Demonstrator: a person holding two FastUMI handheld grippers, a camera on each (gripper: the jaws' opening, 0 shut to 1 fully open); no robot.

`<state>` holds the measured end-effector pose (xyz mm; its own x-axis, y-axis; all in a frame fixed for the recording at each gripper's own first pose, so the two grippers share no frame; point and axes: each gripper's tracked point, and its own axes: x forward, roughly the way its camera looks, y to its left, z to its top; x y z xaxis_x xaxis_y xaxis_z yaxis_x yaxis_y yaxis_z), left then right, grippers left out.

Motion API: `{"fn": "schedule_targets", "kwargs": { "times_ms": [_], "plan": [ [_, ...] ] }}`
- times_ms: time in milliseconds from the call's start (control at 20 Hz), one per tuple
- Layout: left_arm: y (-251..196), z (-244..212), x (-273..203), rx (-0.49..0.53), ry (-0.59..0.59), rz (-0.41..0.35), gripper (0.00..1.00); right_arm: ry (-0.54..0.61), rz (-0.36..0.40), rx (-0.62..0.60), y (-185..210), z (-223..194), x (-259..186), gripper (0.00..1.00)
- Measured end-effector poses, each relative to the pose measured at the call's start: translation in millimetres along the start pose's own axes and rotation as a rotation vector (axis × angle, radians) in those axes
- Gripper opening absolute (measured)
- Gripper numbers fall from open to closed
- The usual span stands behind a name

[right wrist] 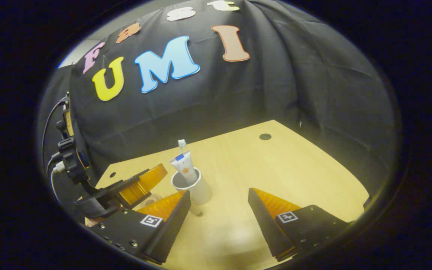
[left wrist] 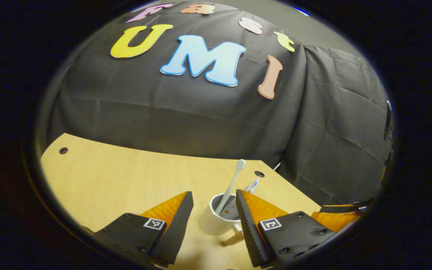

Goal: Put the toothbrush and toothpaste on the desktop into the cup, then pick up the cup and place it on the coaster on the desktop.

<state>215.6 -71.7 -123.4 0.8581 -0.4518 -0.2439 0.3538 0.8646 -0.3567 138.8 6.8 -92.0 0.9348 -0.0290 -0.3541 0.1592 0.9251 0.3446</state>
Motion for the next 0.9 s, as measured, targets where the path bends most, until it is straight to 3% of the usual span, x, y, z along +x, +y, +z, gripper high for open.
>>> {"fn": "schedule_targets", "kwargs": {
  "times_ms": [50,100,250,300,450,500,550,600,900],
  "plan": [
    [1.0,1.0,-5.8,0.005,-0.003,0.009,0.82,0.005,0.015,0.007,5.3,0.1,-2.8,0.95],
    [2.8,0.8,-12.1,0.006,-0.003,0.018,0.7,0.009,0.023,0.012,8.9,0.5,-2.3,0.95],
    [10.3,2.8,-29.9,-0.001,0.001,0.052,0.82,0.039,0.044,0.027,16.2,-4.0,4.6,0.95],
    [11.6,2.4,-36.0,0.001,0.006,0.057,0.79,0.05,0.047,0.027,17.6,-4.6,6.5,0.95],
    [21.5,4.8,-51.0,0.018,0.008,0.09,0.91,0.082,0.049,0.0,22.0,-5.4,15.9,0.95],
    [26.1,4.3,-55.9,0.023,0.013,0.11,0.85,0.095,0.051,-0.015,25.0,-4.8,18.1,0.94],
    [27.3,0.3,-61.3,0.027,0.027,0.118,0.86,0.108,0.05,-0.032,26.9,-4.3,21.7,0.95],
    [30.3,-0.1,-67.2,0.032,0.037,0.127,0.97,0.123,0.048,-0.051,29.1,-2.9,25.0,0.95],
    [37.3,-10.2,-89.8,0.04,0.095,0.16,0.96,0.243,0.039,-0.172,46.4,-4.3,44.0,0.95]
  ]
}}
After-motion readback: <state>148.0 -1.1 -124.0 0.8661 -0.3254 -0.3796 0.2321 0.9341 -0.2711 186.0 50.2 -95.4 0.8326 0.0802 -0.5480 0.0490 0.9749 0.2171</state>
